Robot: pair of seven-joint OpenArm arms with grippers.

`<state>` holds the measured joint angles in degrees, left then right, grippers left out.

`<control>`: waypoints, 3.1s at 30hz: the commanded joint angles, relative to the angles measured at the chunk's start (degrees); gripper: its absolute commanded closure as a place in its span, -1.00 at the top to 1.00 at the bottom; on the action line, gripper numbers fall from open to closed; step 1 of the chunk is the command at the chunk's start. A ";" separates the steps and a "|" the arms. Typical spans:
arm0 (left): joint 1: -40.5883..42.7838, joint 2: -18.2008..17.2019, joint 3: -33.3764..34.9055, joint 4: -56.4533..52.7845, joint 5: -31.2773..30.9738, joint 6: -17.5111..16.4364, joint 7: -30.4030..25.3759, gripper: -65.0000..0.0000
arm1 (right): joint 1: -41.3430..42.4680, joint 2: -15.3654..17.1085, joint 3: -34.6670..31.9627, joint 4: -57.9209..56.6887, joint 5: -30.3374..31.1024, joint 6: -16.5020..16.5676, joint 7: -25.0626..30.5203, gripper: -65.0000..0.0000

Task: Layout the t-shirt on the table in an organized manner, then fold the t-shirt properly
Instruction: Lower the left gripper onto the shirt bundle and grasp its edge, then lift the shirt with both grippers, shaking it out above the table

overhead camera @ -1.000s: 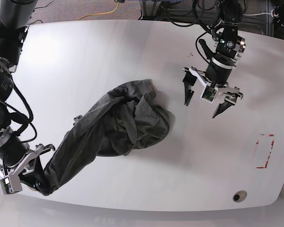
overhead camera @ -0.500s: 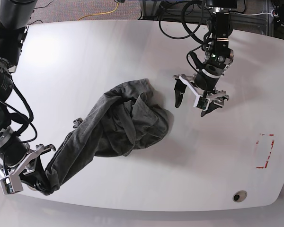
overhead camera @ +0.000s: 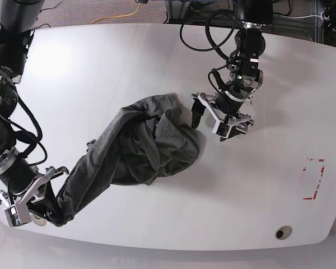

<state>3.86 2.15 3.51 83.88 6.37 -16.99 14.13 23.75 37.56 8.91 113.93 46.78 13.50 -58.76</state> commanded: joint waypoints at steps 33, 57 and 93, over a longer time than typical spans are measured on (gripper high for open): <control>-14.10 3.17 5.06 -19.74 -11.43 0.16 -1.52 0.54 | 1.44 0.81 0.54 0.66 0.20 -0.09 1.93 -1.00; -14.19 2.46 6.56 -19.57 -17.14 -6.70 -1.52 0.53 | 0.38 -0.33 0.46 0.49 -0.06 -0.09 1.93 -0.99; -20.43 2.46 6.65 -29.24 -22.24 -6.43 -1.60 -1.00 | 0.21 -0.42 0.46 0.49 -0.06 -0.09 1.93 -0.99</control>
<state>-15.11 4.25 10.17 53.80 -15.16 -23.07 13.72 22.48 36.05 8.91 113.86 46.57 13.50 -58.61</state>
